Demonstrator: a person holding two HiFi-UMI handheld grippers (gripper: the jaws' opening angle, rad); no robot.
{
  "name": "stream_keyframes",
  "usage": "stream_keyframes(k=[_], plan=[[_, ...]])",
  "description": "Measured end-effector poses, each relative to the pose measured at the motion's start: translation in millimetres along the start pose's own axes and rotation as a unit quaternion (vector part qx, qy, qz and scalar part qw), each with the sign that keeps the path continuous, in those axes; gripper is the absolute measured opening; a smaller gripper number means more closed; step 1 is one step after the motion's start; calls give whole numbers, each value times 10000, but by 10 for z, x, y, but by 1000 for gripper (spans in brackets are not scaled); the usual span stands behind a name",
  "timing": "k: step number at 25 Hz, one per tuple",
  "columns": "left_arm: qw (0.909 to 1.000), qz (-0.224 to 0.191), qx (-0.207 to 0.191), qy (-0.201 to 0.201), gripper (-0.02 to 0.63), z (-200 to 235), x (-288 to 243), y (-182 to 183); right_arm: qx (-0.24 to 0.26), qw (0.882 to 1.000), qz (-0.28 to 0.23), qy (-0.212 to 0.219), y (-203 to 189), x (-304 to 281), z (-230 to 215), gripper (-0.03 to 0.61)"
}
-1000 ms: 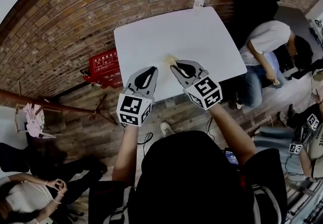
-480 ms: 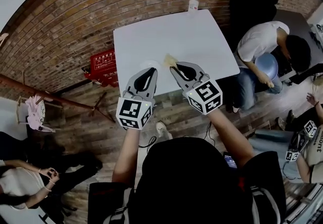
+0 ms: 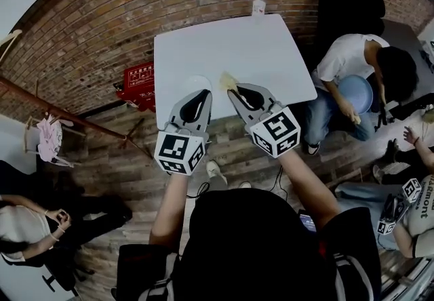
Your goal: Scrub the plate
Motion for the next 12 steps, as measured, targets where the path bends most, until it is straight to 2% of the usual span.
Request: stream_keyframes(k=[12], plan=[[9999,-78,-46,141,32,-266,127,44,41,9998,-195,80,77,258,53,37]])
Point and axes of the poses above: the fingertips, and each gripper's own axes: x backward along the fingers, z to its left, y out of its top, the point moved 7 cm from there along x, backward along the fingers, and after that the axes turned 3 degrees about -z, right-handed, at the moved point
